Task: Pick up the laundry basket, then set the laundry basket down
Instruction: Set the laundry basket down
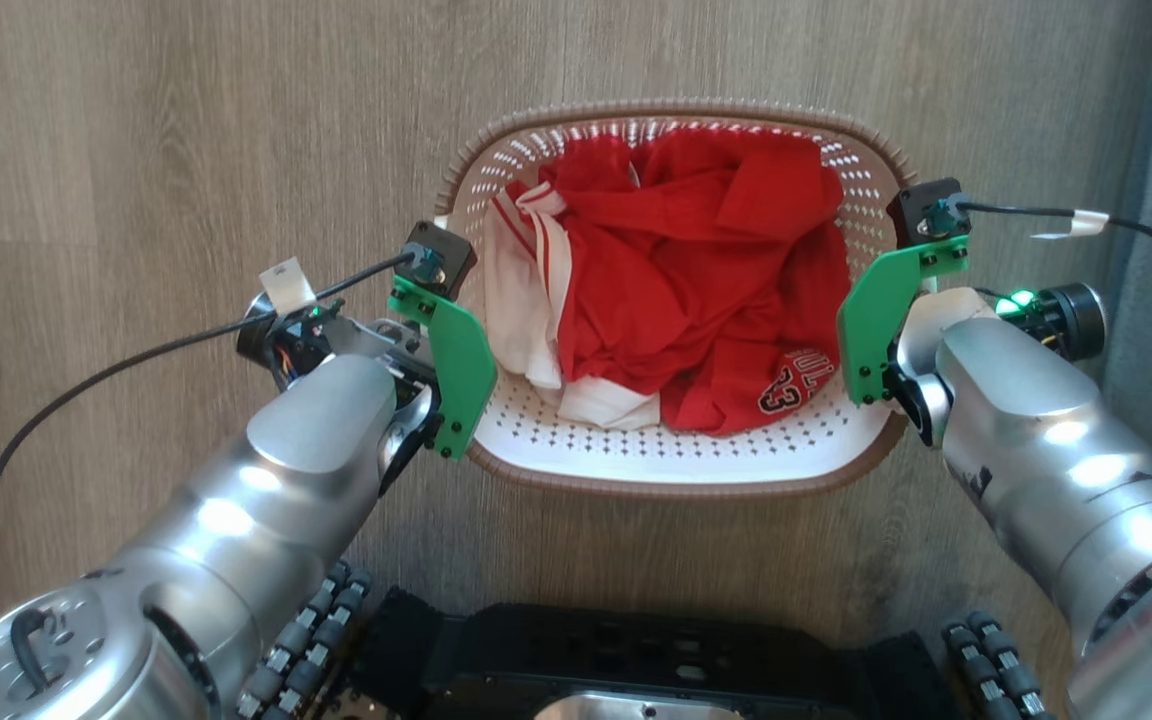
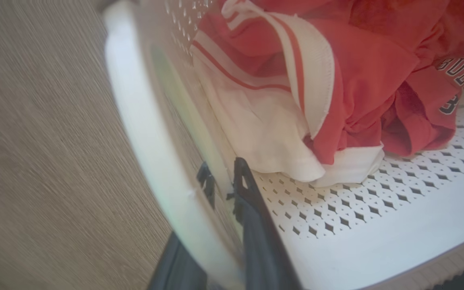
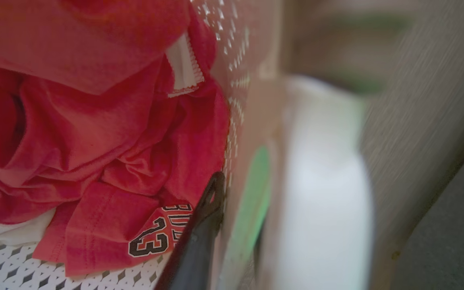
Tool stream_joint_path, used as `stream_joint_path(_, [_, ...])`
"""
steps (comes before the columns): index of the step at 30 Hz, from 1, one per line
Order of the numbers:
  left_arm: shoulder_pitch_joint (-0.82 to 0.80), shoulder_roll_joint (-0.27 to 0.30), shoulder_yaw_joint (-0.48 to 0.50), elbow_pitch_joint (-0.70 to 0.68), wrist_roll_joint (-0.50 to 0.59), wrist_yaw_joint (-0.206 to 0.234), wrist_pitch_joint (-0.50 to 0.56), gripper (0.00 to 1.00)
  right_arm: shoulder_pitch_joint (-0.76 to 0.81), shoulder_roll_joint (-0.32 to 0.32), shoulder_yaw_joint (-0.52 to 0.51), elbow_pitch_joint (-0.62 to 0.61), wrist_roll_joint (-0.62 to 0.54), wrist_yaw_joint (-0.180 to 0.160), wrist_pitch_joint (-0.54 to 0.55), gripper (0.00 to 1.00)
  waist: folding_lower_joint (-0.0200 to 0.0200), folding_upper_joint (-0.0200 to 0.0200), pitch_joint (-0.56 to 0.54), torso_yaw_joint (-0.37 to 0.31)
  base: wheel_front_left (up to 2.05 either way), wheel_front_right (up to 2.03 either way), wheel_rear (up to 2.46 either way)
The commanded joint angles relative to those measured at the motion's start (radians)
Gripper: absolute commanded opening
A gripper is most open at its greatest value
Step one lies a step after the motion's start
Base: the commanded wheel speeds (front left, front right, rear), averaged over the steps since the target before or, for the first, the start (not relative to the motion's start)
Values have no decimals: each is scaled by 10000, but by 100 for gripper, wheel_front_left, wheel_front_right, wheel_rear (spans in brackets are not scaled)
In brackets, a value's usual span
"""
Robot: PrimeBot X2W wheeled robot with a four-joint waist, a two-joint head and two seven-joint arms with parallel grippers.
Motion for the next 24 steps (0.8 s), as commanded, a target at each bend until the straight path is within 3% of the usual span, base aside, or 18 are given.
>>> stream_joint_path(1, [-36,-144,-225,-483,134,-133,-127,0,287,420,244,-242,-379,85,-167,0,0,0,51,22,0,0,0])
stream_joint_path(8, [-219,-144,-244,-562,315,-21,-276,0,281,260,-15,-208,-495,85,4,0,0,0,212,101,0,0,0])
stream_joint_path(9, [-225,-144,-245,-545,275,57,-271,0,296,216,-56,-206,-531,85,64,5,0,0,222,104,0,0,0])
stream_joint_path(10, [-252,-144,-246,-538,273,171,-317,8,306,189,-96,-206,-574,85,94,37,0,0,230,102,0,0,0])
stream_joint_path(11, [-279,-144,-247,-530,294,287,-395,42,321,174,-149,-205,-605,85,129,65,0,0,235,99,0,0,0])
stream_joint_path(12, [-293,-144,-247,-514,305,392,-469,91,348,175,-223,-205,-609,85,176,100,0,0,233,94,0,0,0])
stream_joint_path(13, [-282,-144,-248,-489,277,449,-465,100,370,178,-293,-204,-619,85,233,100,0,0,225,88,0,0,0])
stream_joint_path(24, [-76,-145,-252,-251,324,470,-81,100,515,164,-783,-203,-1258,85,384,100,0,0,-59,62,0,0,0])
